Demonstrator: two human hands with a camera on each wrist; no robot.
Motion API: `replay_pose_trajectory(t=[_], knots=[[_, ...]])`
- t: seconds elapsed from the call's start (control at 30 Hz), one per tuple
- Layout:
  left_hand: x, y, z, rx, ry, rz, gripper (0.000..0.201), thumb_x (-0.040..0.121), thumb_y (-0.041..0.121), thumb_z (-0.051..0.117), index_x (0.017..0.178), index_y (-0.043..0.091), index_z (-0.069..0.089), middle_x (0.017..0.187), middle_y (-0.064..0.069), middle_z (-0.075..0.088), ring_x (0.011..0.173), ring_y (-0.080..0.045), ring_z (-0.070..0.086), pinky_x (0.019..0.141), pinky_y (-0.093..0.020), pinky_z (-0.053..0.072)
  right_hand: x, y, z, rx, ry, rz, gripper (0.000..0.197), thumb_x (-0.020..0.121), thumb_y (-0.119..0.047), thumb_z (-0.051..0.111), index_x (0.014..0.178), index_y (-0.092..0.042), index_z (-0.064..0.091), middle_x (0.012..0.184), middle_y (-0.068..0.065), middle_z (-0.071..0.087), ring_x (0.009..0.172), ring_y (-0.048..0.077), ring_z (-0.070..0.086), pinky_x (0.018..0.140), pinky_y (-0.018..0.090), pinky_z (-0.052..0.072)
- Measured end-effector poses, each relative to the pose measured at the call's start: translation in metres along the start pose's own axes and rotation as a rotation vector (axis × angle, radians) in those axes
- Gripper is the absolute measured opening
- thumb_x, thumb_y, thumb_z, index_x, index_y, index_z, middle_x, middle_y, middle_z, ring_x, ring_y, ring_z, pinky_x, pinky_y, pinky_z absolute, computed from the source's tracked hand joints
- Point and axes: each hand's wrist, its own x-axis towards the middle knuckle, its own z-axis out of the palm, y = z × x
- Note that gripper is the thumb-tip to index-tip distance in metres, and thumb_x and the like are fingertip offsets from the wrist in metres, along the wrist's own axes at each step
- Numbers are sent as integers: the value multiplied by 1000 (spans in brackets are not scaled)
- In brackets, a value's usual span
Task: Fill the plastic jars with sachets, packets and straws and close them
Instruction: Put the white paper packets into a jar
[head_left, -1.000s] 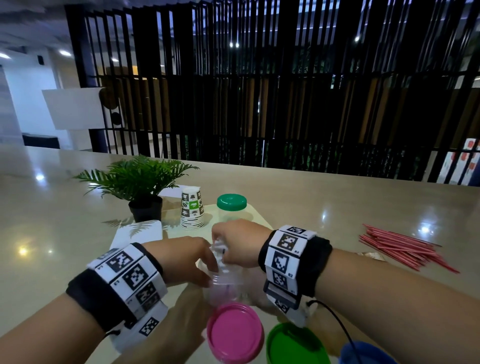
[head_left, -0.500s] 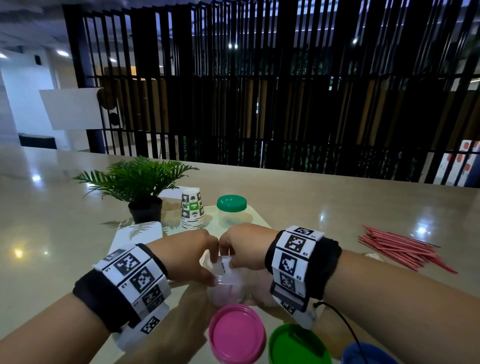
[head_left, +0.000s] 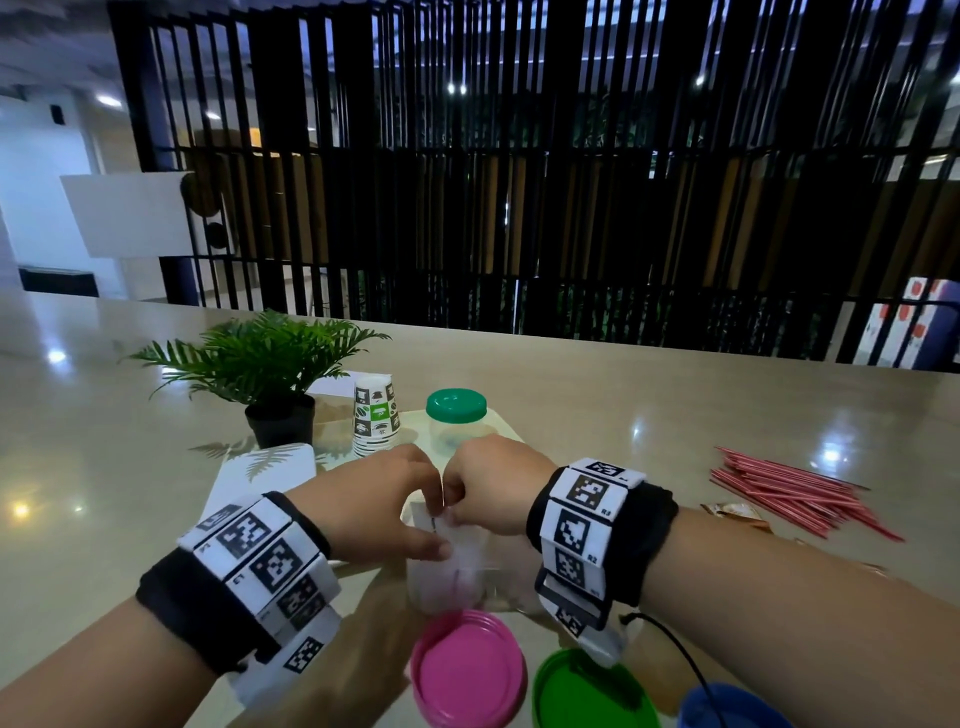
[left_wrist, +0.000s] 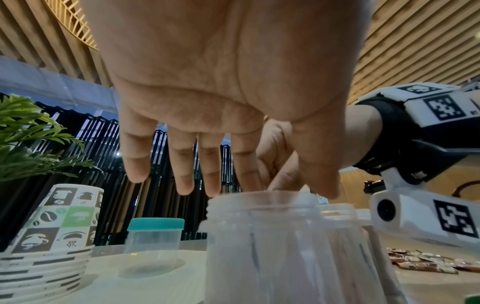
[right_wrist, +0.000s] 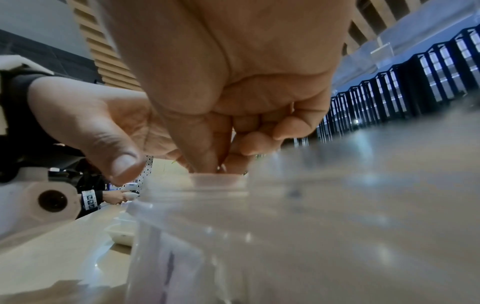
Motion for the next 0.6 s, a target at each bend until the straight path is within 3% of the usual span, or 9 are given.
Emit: replay_pose_trajectory(t=[0.1, 0.17, 0.23, 0.37, 0.5, 0.6], knots=[[1, 0, 4, 43, -68, -23, 34, 76, 58, 69, 101, 36, 61, 127, 11, 46, 118, -7, 46, 103, -32, 40, -3, 1, 2, -23, -36, 3, 18, 83, -25, 68, 99, -17, 71, 94, 2, 68, 85, 20, 61, 67, 27, 45], [1, 1, 10, 49, -104, -57, 43, 77, 60, 68, 110, 33, 62, 130, 11, 44, 118, -8, 46, 102, -32, 41, -3, 3, 1, 1, -31, -13, 11, 84, -22, 67, 95, -17, 67, 91, -1, 65, 85, 19, 59, 67, 27, 44], [2, 2, 15, 40, -124, -78, 49, 77, 59, 68, 116, 33, 58, 132, 12, 43, 116, -8, 47, 100, -31, 43, -4, 3, -2, 29, -40, -33, 8, 85, -19, 66, 93, -18, 65, 91, -3, 62, 84, 17, 55, 67, 26, 40], [1, 3, 18, 31, -143, -99, 53, 76, 55, 71, 120, 33, 52, 132, 10, 42, 115, -10, 47, 98, -31, 45, -9, 2, -5, 8, -105, -20, 19, 88, -23, 61, 106, -20, 69, 101, 0, 63, 90, 19, 57, 73, 27, 45], [0, 4, 15, 13, -81, -120, 66, 72, 50, 78, 123, 31, 43, 129, 8, 42, 105, -10, 48, 89, -28, 45, -14, 1, -4, -64, -160, -31, 23, 92, -30, 56, 109, -26, 69, 109, -1, 64, 90, 18, 52, 78, 29, 43], [0, 4, 14, 11, -63, -119, 73, 71, 50, 79, 129, 31, 39, 133, 9, 41, 109, -10, 48, 92, -28, 45, -14, 2, -5, -84, -180, -43, 27, 94, -36, 52, 111, -26, 70, 110, 1, 64, 92, 19, 51, 82, 32, 44]])
